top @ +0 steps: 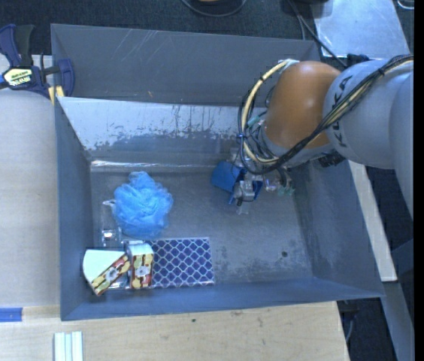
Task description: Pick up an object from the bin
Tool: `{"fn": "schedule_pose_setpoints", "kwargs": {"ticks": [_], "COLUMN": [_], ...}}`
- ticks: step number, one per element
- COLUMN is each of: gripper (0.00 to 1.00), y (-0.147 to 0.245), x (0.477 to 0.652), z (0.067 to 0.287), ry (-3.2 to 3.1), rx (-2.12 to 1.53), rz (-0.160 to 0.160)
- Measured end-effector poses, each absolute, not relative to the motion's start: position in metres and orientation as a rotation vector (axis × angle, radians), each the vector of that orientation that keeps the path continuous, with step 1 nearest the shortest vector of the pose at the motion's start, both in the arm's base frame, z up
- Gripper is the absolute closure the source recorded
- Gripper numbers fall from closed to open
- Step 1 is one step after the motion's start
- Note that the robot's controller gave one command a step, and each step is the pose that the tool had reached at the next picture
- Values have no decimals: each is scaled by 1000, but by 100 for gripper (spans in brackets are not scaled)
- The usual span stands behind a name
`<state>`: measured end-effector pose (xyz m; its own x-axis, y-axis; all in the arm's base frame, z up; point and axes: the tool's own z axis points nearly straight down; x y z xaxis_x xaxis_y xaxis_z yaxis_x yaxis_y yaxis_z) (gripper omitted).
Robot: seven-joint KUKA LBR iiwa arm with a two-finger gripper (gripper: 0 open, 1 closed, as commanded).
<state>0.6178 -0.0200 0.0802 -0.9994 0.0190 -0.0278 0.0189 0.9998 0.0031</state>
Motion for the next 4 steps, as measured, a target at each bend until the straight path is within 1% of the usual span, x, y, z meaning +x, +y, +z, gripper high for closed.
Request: {"fn": "schedule_pose_setpoints", "kwargs": {"ticks": [1, 2, 3, 4], "gripper": [100, 100, 100, 100], "y": [-27, -19, -19, -30], "x": [619, 627, 615, 626], "z": [89, 114, 98, 86], "ry": [3111, 3107, 3102, 3101], "rx": [45, 62, 83, 154], "rz": [4, 5, 5, 16]}}
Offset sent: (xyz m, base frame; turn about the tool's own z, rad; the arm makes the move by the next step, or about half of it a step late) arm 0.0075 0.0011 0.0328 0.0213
